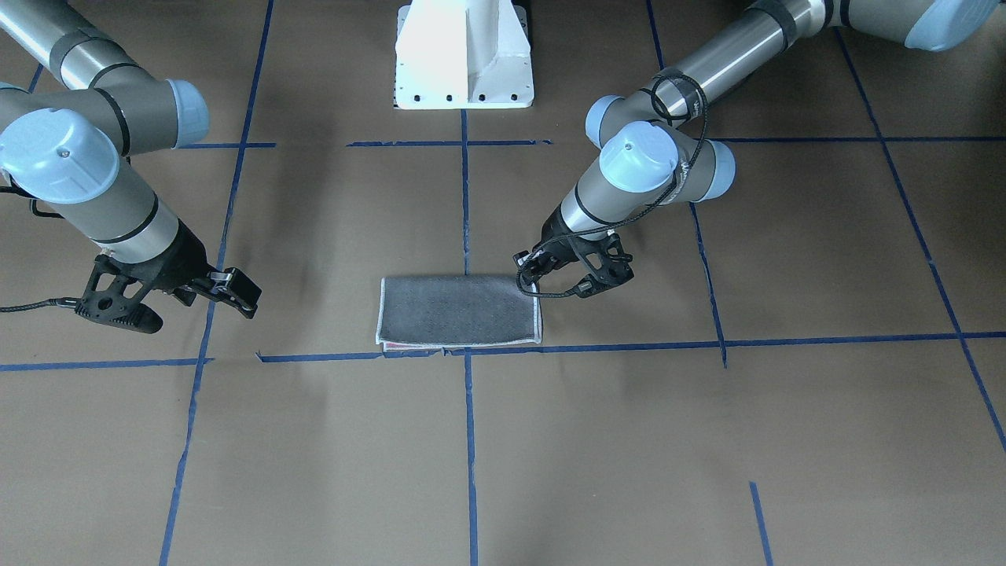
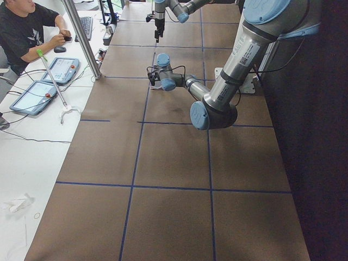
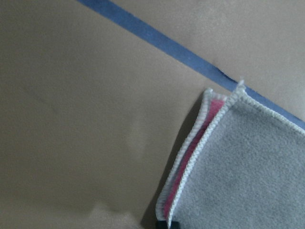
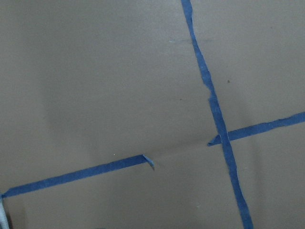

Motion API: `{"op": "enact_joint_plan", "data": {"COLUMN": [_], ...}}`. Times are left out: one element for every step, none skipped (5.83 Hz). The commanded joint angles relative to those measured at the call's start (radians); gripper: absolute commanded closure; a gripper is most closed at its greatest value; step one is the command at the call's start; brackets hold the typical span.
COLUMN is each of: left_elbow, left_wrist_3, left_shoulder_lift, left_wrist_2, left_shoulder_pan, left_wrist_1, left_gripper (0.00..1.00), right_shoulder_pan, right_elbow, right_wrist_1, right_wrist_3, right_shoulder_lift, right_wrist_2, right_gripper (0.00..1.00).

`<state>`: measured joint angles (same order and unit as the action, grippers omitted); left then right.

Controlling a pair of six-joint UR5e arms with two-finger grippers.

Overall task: Fold towel twice with both arms
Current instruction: 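Grasp the strip end with the left gripper and fold it over the other half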

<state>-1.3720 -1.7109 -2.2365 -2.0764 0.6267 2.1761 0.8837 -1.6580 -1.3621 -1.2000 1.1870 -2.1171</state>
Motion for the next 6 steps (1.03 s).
{"op": "enact_joint_plan", "data": {"left_elbow": [-0.022, -0.022, -0.015, -0.015, -0.003, 0.078], "left_wrist_3": [0.007, 0.008, 0.036, 0.128, 0.163, 0.197], "left_shoulder_lift": [-0.093, -0.115, -0.165, -0.219, -0.229, -0.289], "left_wrist_2": [-0.028, -0.027, -0.025, -0.018, -0.016, -0.014], "left_shoulder_pan": [0.022, 0.022, 0.019, 0.018, 0.016, 0.015], "left_wrist_1": [-0.155, -0.165, -0.215, -0.333, -0.341, -0.341], "left_gripper": [1.00, 1.00, 1.00, 1.00, 1.00, 1.00], "right_shoulder_pan": [0.003, 0.007, 0.012, 0.015, 0.024, 0.037], "right_elbow": [0.001, 0.001, -0.006, -0.015, -0.035, -0.073], "right_wrist_1": [0.000, -0.003, -0.020, -0.021, -0.020, -0.018], "right_wrist_3": [0.000, 0.000, 0.002, 0.002, 0.005, 0.022], "right_shoulder_lift": [0.000, 0.000, 0.002, 0.011, 0.037, 0.083], "right_wrist_2": [-0.003, -0.003, -0.003, -0.006, -0.020, -0.026], "right_gripper": [0.00, 0.00, 0.00, 0.00, 0.00, 0.00]}}
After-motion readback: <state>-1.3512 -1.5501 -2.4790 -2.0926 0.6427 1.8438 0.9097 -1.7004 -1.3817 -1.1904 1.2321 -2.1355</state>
